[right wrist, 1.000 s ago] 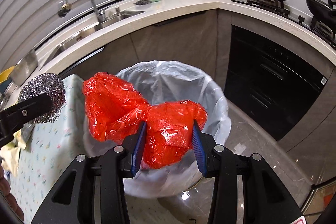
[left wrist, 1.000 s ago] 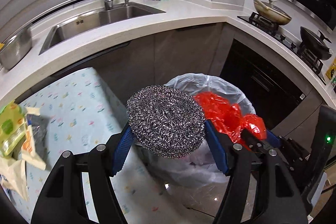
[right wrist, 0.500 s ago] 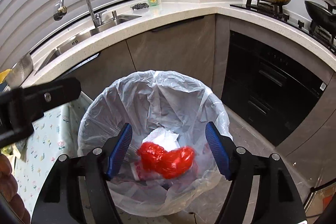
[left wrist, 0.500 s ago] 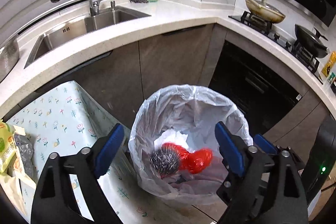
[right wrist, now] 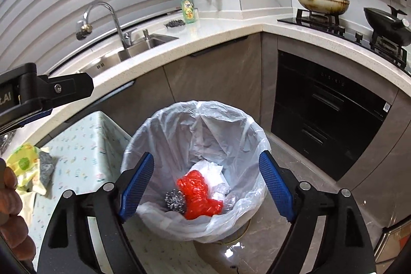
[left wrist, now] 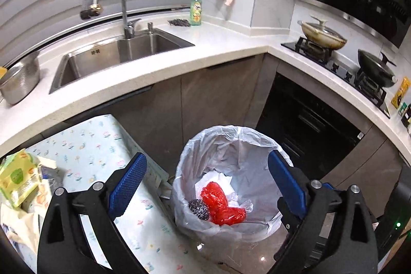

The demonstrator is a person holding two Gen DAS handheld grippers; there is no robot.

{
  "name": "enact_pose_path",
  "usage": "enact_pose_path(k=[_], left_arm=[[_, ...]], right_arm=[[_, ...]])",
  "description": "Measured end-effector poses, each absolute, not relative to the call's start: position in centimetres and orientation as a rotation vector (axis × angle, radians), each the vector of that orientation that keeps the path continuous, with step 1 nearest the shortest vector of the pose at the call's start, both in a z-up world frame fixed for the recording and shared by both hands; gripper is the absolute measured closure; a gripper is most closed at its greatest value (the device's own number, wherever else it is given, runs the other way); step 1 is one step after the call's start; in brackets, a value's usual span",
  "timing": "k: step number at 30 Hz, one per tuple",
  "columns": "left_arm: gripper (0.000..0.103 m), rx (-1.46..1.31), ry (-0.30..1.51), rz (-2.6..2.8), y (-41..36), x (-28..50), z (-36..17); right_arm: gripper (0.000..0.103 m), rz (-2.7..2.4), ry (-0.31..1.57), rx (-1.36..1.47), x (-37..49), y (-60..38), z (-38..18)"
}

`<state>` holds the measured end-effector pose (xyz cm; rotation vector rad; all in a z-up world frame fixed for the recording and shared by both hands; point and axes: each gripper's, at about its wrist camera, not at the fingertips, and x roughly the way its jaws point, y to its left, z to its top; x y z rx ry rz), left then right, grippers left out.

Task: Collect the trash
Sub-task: 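Move both tools back over the table toward the snack packets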

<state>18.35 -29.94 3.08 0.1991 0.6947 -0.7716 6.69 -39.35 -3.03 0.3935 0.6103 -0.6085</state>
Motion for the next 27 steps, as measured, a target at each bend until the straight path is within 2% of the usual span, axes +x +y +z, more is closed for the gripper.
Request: enact_pose_path(k=[11, 27], left_arm=[[0.009, 0.132, 0.682, -0.605, -19.5, 17.8, 4.9], [0.008, 0.016, 0.766, -0.241, 0.4, 20.5, 2.2]], right_arm=[[0.020, -0.453, 0.613, 0.328, 7.2, -31.7, -0.5], [0.020, -0.206, 0.675, 0.217, 12.5, -17.9, 0.0]])
